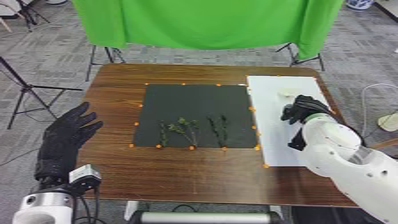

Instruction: Arrange flowers

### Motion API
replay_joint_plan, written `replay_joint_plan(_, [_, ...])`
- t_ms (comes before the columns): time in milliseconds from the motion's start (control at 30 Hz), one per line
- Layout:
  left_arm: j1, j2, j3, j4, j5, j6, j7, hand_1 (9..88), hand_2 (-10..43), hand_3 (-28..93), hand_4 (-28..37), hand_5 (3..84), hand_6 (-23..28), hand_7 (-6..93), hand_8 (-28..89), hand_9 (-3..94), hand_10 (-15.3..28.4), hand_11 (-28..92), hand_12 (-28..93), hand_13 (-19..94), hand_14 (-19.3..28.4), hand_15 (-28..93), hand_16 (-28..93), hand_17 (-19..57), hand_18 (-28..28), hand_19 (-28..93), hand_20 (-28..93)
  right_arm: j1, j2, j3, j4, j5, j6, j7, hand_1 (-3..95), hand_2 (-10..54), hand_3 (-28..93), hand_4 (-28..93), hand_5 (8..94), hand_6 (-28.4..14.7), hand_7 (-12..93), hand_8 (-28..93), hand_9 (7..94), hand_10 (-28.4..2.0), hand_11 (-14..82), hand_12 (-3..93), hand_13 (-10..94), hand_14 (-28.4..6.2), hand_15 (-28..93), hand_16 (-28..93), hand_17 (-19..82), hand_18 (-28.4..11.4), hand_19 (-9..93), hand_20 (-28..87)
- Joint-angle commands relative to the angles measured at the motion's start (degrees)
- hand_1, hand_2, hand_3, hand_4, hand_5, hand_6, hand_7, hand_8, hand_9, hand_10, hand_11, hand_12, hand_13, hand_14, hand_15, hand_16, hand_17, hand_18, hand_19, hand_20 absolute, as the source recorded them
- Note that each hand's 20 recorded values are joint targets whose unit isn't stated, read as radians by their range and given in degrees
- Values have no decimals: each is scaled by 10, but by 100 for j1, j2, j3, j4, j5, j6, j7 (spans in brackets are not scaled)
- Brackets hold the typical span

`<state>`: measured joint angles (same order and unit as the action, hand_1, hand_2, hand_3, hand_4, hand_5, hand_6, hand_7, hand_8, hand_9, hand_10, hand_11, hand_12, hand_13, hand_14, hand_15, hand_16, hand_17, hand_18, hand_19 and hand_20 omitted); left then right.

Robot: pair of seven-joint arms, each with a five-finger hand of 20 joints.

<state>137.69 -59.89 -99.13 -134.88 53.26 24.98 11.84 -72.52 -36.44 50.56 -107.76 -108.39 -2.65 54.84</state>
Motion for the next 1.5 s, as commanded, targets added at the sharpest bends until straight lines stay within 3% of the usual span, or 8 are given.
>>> replay_joint_plan(33, [26, -10, 16, 17, 9, -26, -33, 246, 98, 814, -244, 364, 90, 170, -118, 335, 184, 270, 80, 260, 249, 478, -97, -97, 229, 576, -24, 58, -30, -137, 96, 42, -33, 143, 262, -60, 911, -249, 549, -63, 214, -153, 540, -231, 639, 186, 532, -194, 925, 99, 138, -268, 786, 310])
replay_joint_plan(133, [-15, -51, -4, 31, 33, -68, -108, 246, 98, 814, -244, 364, 89, 171, -118, 335, 183, 271, 81, 260, 249, 478, -97, -97, 229, 576, -24, 101, -59, -232, 145, 87, -64, 195, 266, -61, 909, -251, 546, -62, 215, -152, 539, -231, 636, 184, 532, -193, 924, 98, 137, -269, 785, 311])
replay_joint_plan(433, [-34, -32, 25, 48, 11, -74, -65, 246, 98, 814, -243, 364, 89, 172, -119, 336, 183, 272, 80, 261, 249, 480, -99, -97, 229, 576, -25, 406, -83, -766, 342, 113, 104, 307, 278, -65, 899, -262, 554, -56, 215, -153, 555, -221, 603, 163, 544, -189, 908, 94, 143, -271, 782, 311])
replay_joint_plan(700, [-42, -27, 30, 54, 17, -84, -57, 247, 99, 814, -244, 364, 89, 174, -120, 336, 183, 274, 79, 262, 248, 482, -100, -96, 229, 578, -27, 965, 47, -1709, 483, -153, 798, 464, 284, -61, 876, -279, 576, -39, 221, -156, 593, -205, 560, 158, 574, -176, 869, 90, 160, -272, 785, 301])
replay_joint_plan(933, [29, -15, 11, 30, -25, -16, 4, 246, 98, 815, -245, 364, 89, 175, -120, 336, 182, 276, 78, 261, 249, 484, -102, -96, 229, 579, -28, 1346, 168, -2404, 623, -554, 1570, 495, 466, -78, 801, -281, 777, -1, 258, -25, 770, -119, 468, 249, 693, -120, 808, 143, 252, -249, 851, 225])
replay_joint_plan(1167, [133, -57, -106, -7, -31, 24, 32, 246, 98, 815, -246, 364, 89, 174, -120, 335, 182, 276, 77, 261, 249, 483, -102, -96, 229, 579, -30, 1372, 153, -2230, 532, -781, 1737, 401, 503, -91, 803, -282, 835, -10, 232, 6, 817, -117, 436, 269, 724, -107, 796, 154, 275, -241, 874, 196])
replay_joint_plan(1300, [268, -14, -133, -41, -106, 133, 189, 246, 97, 815, -246, 364, 89, 174, -120, 336, 182, 275, 78, 261, 249, 483, -102, -96, 229, 579, -30, 1545, 99, -2206, 503, -869, 1770, 271, 505, -93, 810, -283, 845, -12, 225, 15, 830, -119, 428, 268, 729, -107, 794, 155, 277, -240, 876, 192])
replay_joint_plan(1500, [369, -4, -246, -55, -133, 198, 244, 246, 98, 815, -247, 364, 89, 173, -119, 335, 182, 274, 78, 261, 249, 483, -101, -96, 229, 579, -31, 1776, -138, -2037, 320, -1013, 1722, -81, 507, -95, 814, -283, 855, -16, 217, 29, 839, -120, 425, 269, 735, -106, 793, 158, 280, -240, 882, 190])
